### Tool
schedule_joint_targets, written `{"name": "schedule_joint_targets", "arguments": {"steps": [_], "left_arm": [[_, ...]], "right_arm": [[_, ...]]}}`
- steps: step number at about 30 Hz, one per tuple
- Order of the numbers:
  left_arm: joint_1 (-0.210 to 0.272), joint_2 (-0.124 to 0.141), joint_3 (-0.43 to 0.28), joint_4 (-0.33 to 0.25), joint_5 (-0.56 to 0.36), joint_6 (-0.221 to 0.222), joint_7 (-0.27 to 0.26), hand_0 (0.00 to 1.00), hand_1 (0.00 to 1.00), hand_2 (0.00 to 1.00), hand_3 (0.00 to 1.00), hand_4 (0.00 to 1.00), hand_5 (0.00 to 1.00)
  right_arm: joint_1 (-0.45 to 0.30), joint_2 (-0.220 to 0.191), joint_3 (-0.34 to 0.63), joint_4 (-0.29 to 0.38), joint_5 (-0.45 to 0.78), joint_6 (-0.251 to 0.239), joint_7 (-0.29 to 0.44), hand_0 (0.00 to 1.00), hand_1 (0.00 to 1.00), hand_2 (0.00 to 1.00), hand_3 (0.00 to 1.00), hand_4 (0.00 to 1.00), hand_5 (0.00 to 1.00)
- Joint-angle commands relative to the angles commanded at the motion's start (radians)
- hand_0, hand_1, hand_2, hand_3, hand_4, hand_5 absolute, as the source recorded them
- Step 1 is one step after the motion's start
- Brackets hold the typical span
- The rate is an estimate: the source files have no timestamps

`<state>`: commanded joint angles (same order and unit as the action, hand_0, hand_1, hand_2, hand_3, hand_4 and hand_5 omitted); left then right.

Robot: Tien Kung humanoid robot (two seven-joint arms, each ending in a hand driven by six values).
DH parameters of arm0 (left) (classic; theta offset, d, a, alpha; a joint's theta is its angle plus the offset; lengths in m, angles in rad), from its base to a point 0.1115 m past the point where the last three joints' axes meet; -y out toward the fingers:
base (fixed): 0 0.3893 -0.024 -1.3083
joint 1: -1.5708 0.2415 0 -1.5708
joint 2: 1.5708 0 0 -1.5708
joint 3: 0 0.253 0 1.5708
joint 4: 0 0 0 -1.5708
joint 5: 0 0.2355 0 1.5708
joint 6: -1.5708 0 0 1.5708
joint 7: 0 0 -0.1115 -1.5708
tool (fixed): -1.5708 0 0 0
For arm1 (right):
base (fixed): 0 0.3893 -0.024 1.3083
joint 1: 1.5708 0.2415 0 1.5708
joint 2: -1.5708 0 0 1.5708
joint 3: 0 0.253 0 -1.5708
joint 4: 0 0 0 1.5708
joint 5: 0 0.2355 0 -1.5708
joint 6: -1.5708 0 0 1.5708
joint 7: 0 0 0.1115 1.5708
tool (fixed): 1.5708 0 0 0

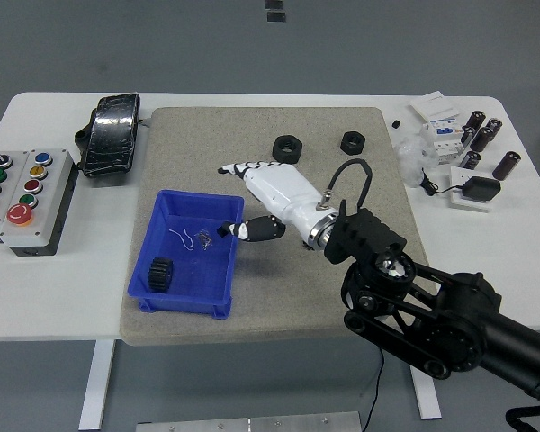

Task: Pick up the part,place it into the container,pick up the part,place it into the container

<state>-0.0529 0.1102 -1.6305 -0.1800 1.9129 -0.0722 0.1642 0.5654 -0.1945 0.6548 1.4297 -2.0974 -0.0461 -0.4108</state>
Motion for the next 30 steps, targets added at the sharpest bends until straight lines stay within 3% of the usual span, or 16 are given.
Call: {"name": "schedule_joint_targets", "arguments": {"steps": [1, 2, 7, 8, 13, 14, 19, 20, 25, 26, 30], "left_arm": [[0.000, 0.000, -0.002, 0.000, 0.001, 0.000, 0.000, 0.662, 0.572, 0.576, 0.627, 0.705, 0.403], [0.001, 0.000, -0.004, 0.000, 0.003, 0.001, 0.001, 0.662, 0.572, 0.576, 0.627, 0.705, 0.402], [-0.002, -0.001, -0.006, 0.000, 0.003, 0.001, -0.001, 0.662, 0.572, 0.576, 0.627, 0.705, 0.402], [-0.002, -0.001, -0.004, 0.000, 0.001, 0.001, -0.002, 0.662, 0.572, 0.576, 0.627, 0.703, 0.400], [-0.004, -0.002, 0.000, 0.000, -0.003, 0.002, -0.004, 0.662, 0.572, 0.576, 0.627, 0.703, 0.400], [-0.003, -0.002, -0.001, 0.000, -0.001, 0.002, -0.004, 0.662, 0.572, 0.576, 0.627, 0.704, 0.401], [-0.002, -0.002, -0.005, 0.000, 0.004, 0.002, -0.003, 0.662, 0.572, 0.576, 0.627, 0.704, 0.401], [-0.002, -0.002, -0.005, 0.000, 0.003, 0.002, -0.003, 0.662, 0.572, 0.576, 0.627, 0.704, 0.400], [-0.004, -0.003, 0.003, 0.000, -0.004, 0.002, -0.005, 0.662, 0.572, 0.576, 0.627, 0.704, 0.400], [-0.004, -0.004, 0.004, 0.000, -0.005, 0.002, -0.005, 0.662, 0.572, 0.576, 0.628, 0.704, 0.400], [-0.004, -0.004, 0.006, 0.000, -0.006, 0.002, -0.005, 0.662, 0.572, 0.576, 0.628, 0.704, 0.400]], "right_arm": [[-0.009, -0.009, 0.010, -0.005, -0.012, 0.017, -0.018, 0.677, 0.783, 0.821, 0.833, 0.812, 0.277], [-0.019, -0.017, 0.018, -0.011, -0.024, 0.036, -0.039, 0.428, 0.700, 0.782, 0.812, 0.816, 0.299], [-0.068, -0.035, 0.021, -0.028, -0.043, 0.096, -0.105, 0.428, 0.700, 0.782, 0.812, 0.816, 0.299], [-0.078, -0.037, 0.021, -0.026, -0.036, 0.103, -0.110, 0.345, 0.651, 0.757, 0.793, 0.800, 0.298], [-0.111, -0.054, 0.023, -0.010, -0.019, 0.102, -0.115, 0.345, 0.651, 0.757, 0.793, 0.800, 0.298], [-0.115, -0.057, 0.022, -0.011, -0.017, 0.101, -0.114, 0.317, 0.606, 0.706, 0.722, 0.634, 0.223], [-0.122, -0.061, 0.013, -0.027, 0.003, 0.083, -0.100, 0.317, 0.606, 0.706, 0.722, 0.634, 0.223], [-0.122, -0.060, 0.011, -0.029, 0.007, 0.078, -0.096, 0.310, 0.530, 0.565, 0.604, 0.314, 0.276], [-0.117, -0.049, -0.006, -0.058, 0.027, 0.036, -0.070, 0.310, 0.530, 0.565, 0.604, 0.314, 0.276], [-0.115, -0.047, -0.008, -0.065, 0.029, 0.030, -0.066, 0.283, 0.458, 0.441, 0.476, 0.309, 0.116], [-0.113, -0.044, -0.014, -0.084, 0.032, 0.011, -0.055, 0.283, 0.458, 0.441, 0.476, 0.309, 0.116]]}}
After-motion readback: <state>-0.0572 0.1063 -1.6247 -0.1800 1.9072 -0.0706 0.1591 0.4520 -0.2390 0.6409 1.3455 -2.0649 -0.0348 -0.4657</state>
